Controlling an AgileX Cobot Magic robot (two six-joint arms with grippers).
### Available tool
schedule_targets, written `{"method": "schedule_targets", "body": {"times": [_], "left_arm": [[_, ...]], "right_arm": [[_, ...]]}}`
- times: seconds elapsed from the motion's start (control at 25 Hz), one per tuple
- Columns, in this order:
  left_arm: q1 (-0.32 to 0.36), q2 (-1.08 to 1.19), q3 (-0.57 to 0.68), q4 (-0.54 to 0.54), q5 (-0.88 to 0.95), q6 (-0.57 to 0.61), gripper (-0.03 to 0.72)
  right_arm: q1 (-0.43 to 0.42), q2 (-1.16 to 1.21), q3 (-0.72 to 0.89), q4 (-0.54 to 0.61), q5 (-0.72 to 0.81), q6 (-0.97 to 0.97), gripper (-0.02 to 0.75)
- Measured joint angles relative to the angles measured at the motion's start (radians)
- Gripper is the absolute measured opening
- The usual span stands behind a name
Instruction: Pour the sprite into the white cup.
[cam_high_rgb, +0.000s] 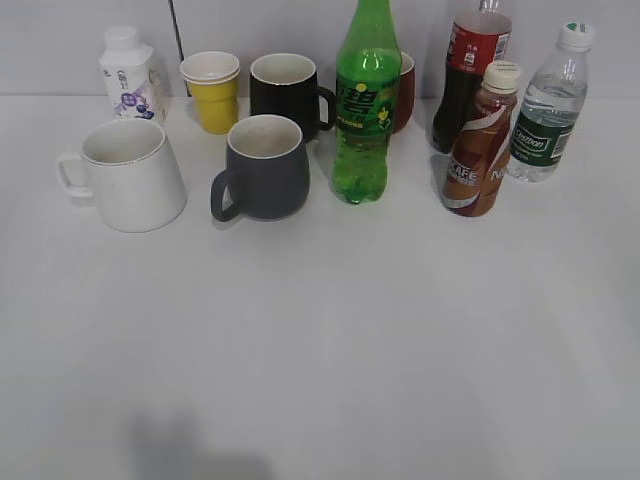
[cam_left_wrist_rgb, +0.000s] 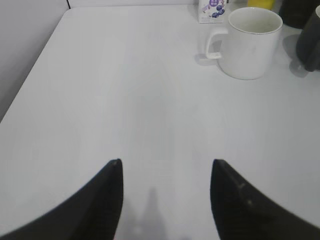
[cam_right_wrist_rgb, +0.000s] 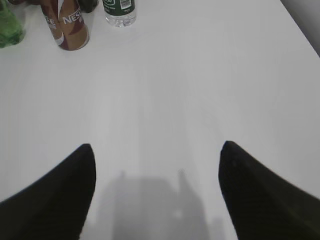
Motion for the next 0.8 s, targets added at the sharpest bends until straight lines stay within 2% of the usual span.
{"method": "schedule_targets", "body": {"times": [0.8], "left_arm": [[0.0,0.0,0.0,0.0,0.0,0.0,0.432]], "right_arm": [[0.0,0.0,0.0,0.001,0.0,0.0,0.574]]}}
